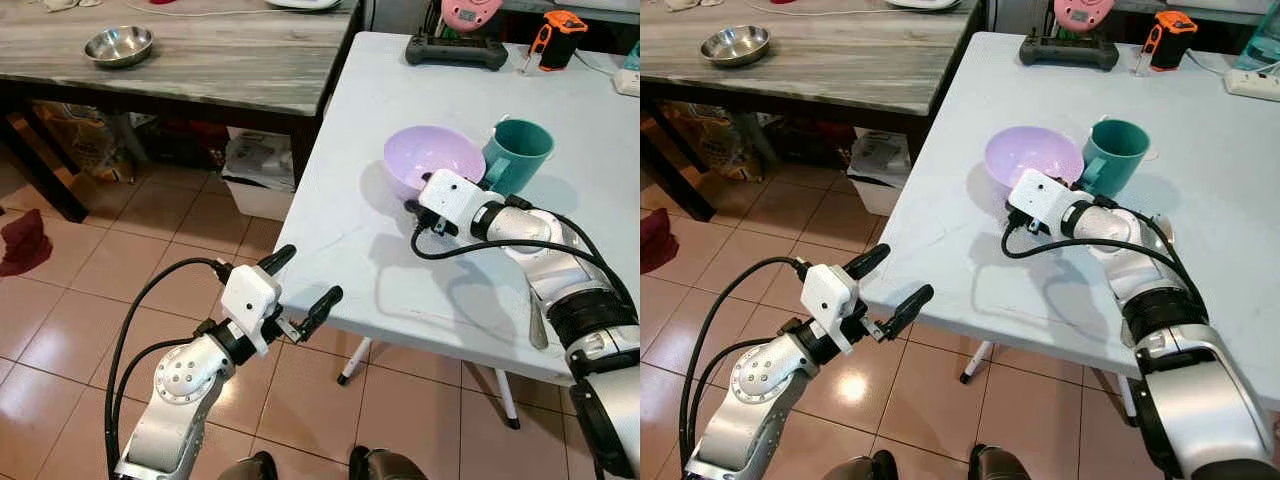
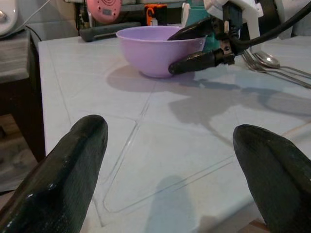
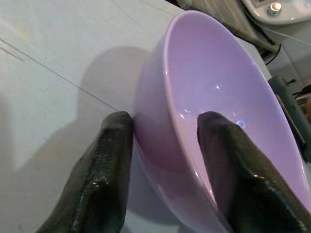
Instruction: Setting the table
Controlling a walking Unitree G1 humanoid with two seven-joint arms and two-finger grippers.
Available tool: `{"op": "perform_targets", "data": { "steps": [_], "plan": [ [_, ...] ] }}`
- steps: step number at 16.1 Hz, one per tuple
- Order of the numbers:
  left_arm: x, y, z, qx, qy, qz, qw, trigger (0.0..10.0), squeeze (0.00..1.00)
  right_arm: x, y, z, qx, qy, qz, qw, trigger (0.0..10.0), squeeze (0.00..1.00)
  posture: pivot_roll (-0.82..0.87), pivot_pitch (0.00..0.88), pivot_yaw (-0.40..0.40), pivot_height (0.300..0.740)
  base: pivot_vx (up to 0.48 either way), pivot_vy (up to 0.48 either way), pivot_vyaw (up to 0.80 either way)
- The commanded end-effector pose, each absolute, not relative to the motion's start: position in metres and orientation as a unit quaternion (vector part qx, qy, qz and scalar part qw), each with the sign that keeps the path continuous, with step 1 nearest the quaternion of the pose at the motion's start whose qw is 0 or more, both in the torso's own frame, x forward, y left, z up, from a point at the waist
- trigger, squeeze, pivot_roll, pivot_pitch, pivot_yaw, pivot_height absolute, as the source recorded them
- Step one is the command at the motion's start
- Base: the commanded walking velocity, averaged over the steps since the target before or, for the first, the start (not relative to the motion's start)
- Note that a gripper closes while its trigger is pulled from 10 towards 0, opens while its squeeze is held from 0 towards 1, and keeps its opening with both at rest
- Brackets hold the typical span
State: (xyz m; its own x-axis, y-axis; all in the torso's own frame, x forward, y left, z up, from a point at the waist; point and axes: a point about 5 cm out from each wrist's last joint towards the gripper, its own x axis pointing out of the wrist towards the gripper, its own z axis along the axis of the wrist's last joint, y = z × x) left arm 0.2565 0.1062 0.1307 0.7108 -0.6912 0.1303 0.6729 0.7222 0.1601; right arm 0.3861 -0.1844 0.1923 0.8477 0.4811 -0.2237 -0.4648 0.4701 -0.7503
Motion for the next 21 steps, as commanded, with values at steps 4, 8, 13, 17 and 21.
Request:
{"op": "perform_targets", "data": {
  "steps": [4,8,13,17,21],
  "plan": [
    [0.256,0.109,0.129,0.063,-0.085,-0.37,0.923,10.0,0.0,0.387,-0.187,0.196,-0.443,-0.014,0.285,0.85,0.0,0.0,-0.18,0.186,0.025,0.74,0.0,0.0,0.0],
    [0.258,0.109,0.129,0.068,-0.085,-0.369,0.923,10.0,0.0,0.386,-0.186,0.195,-0.433,-0.016,0.295,0.851,0.0,0.0,-0.17,0.177,0.029,0.74,0.0,0.0,0.0],
    [0.265,0.114,0.131,0.074,-0.088,-0.341,0.933,10.0,0.0,0.384,-0.171,0.202,-0.395,-0.061,0.304,0.865,0.0,0.0,-0.17,0.152,0.034,0.74,0.0,0.0,0.0],
    [0.273,0.119,0.132,0.082,-0.08,-0.308,0.944,10.0,0.0,0.378,-0.165,0.199,-0.373,-0.089,0.296,0.875,0.0,0.0,-0.17,0.144,0.038,0.74,0.0,0.0,0.0],
    [0.287,0.132,0.136,0.07,-0.076,-0.237,0.966,10.0,0.0,0.362,-0.152,0.203,-0.271,-0.153,0.249,0.917,9.9,0.0,-0.16,0.135,0.032,0.74,0.0,0.0,0.0]
  ]
}}
